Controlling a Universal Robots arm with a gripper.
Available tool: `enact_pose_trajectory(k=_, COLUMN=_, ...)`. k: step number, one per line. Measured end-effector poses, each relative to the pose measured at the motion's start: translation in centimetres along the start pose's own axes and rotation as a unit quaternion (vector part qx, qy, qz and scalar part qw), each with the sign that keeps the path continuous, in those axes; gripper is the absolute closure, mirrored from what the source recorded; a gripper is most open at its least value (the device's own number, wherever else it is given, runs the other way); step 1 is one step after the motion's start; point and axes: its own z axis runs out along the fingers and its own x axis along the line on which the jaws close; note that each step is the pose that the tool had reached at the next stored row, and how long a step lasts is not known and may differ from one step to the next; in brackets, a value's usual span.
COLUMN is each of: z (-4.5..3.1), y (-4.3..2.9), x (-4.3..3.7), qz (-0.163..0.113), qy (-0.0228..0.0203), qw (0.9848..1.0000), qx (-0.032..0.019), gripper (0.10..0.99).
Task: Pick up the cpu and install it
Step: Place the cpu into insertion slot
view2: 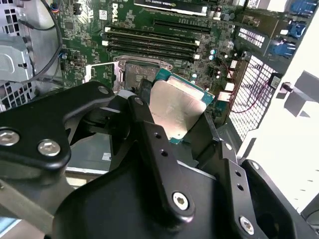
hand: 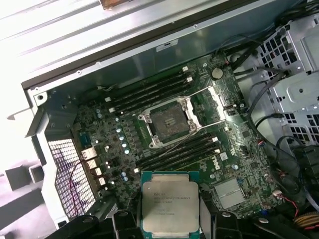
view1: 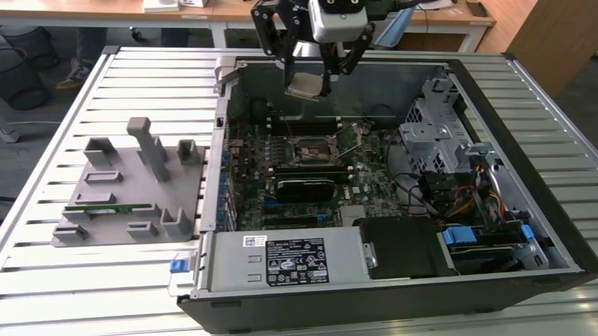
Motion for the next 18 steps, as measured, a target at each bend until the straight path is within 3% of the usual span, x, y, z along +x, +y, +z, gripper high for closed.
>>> enact_pose_trajectory(k=9, z=0.02, y=0.2, x=0.08, qz=0.034, qy=-0.0015, qw=0.9994, qx=0.0003, gripper=0.541)
enact_pose_trajectory(k=18, z=0.02, y=0.41, x=0.17, qz=0.066, qy=-0.0029, qw=0.9978, qx=0.0007, gripper=0.541)
